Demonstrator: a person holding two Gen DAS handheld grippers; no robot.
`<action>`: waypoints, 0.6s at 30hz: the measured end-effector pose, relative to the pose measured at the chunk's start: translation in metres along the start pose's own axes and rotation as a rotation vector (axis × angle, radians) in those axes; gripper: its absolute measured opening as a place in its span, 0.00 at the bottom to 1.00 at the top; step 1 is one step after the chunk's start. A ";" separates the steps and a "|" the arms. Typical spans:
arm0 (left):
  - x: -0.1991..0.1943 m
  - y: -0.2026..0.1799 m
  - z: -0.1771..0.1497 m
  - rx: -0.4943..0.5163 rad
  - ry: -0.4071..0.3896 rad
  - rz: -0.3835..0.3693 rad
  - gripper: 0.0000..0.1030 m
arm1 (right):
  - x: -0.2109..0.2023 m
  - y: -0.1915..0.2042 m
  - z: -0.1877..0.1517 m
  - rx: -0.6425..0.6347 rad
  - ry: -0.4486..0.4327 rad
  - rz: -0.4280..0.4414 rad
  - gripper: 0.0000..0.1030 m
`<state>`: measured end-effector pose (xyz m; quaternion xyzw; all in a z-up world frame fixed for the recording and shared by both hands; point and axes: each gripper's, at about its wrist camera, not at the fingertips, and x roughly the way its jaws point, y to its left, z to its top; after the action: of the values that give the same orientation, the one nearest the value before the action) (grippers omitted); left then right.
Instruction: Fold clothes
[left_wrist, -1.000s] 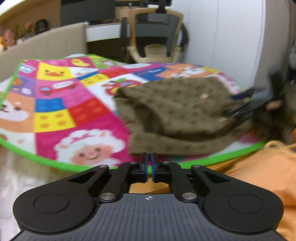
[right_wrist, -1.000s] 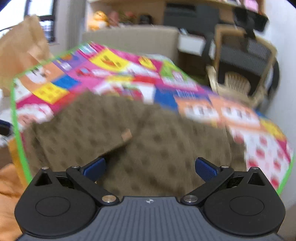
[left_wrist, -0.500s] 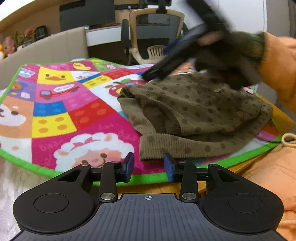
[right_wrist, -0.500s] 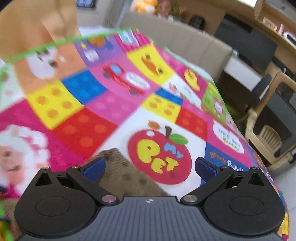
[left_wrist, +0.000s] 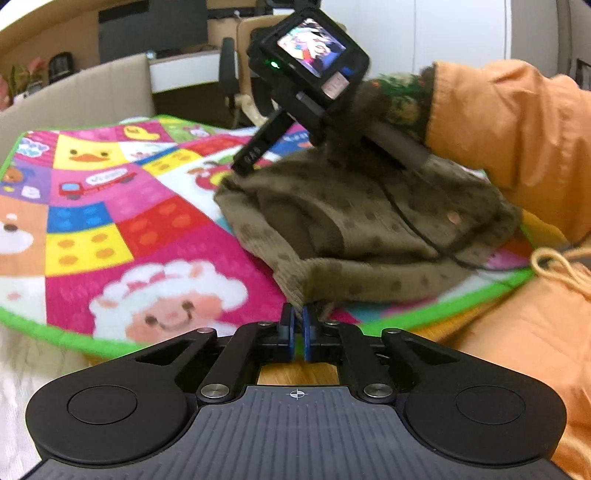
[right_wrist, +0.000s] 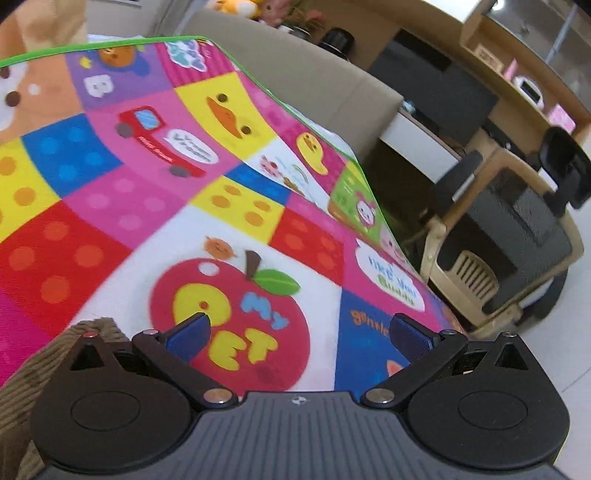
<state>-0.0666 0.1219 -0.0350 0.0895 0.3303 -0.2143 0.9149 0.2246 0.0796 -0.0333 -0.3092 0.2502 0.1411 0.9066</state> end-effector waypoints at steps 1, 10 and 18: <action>-0.001 -0.001 -0.003 0.001 0.013 -0.003 0.04 | 0.000 -0.001 -0.001 0.003 -0.002 -0.005 1.00; -0.019 0.022 0.003 -0.118 -0.055 -0.020 0.30 | -0.059 -0.032 -0.009 0.052 -0.105 0.108 1.00; 0.006 -0.001 0.008 0.065 0.008 0.017 0.42 | -0.059 -0.016 -0.010 0.049 -0.031 0.250 1.00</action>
<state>-0.0586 0.1167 -0.0331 0.1229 0.3261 -0.2167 0.9119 0.1783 0.0548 0.0001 -0.2509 0.2760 0.2517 0.8930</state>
